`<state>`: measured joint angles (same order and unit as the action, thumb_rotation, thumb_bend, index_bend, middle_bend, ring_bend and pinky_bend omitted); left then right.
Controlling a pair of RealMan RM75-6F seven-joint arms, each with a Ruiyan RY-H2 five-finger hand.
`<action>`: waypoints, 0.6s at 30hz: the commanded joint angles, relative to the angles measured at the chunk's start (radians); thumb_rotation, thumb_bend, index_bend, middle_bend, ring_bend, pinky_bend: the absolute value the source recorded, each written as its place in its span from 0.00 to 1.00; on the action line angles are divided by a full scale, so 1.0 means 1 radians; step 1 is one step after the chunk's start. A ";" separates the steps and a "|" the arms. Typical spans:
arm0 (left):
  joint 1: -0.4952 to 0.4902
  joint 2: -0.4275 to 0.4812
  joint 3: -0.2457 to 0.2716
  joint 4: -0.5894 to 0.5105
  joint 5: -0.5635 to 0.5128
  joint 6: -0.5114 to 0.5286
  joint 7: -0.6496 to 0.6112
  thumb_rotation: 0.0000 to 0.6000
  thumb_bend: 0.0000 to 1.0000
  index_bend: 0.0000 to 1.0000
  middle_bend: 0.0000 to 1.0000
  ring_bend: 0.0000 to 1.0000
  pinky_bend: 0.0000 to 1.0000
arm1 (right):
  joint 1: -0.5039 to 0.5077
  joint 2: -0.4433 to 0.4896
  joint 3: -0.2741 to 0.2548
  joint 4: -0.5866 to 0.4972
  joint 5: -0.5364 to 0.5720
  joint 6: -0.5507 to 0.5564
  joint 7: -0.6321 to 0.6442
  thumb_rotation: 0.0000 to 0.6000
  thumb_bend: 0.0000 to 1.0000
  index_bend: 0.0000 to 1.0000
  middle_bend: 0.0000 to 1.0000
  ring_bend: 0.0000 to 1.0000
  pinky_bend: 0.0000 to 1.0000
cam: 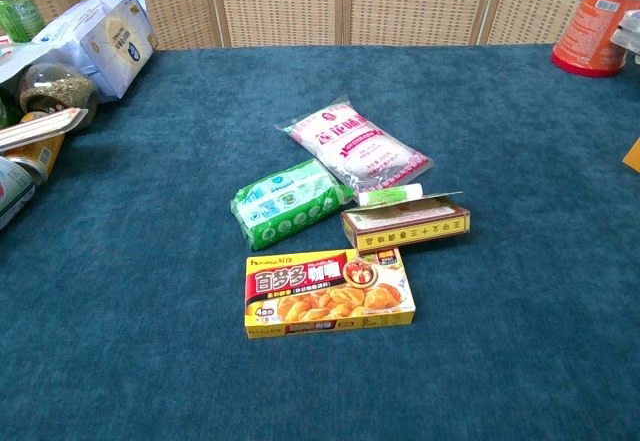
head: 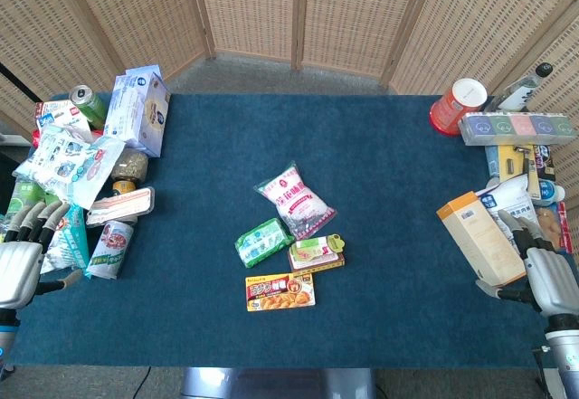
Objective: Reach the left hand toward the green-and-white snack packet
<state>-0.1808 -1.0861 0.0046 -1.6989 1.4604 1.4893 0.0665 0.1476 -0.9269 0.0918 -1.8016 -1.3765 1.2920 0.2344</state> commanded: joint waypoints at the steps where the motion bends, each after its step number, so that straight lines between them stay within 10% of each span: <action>1: 0.001 0.000 -0.003 -0.001 0.000 -0.006 0.002 1.00 0.00 0.08 0.00 0.00 0.00 | 0.000 0.000 0.000 0.000 0.001 -0.001 0.000 1.00 0.00 0.00 0.00 0.00 0.00; 8: -0.016 -0.012 -0.015 -0.014 -0.008 -0.055 -0.002 1.00 0.00 0.08 0.00 0.00 0.00 | 0.002 -0.001 0.005 0.001 0.008 -0.002 0.002 1.00 0.00 0.00 0.00 0.00 0.00; 18: -0.251 -0.083 -0.110 -0.210 -0.189 -0.392 0.244 1.00 0.00 0.06 0.00 0.00 0.00 | -0.003 0.008 0.009 -0.002 0.008 0.009 0.016 1.00 0.00 0.00 0.00 0.00 0.00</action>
<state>-0.3401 -1.1279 -0.0628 -1.8380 1.3590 1.2019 0.1947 0.1456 -0.9198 0.1010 -1.8034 -1.3682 1.3001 0.2492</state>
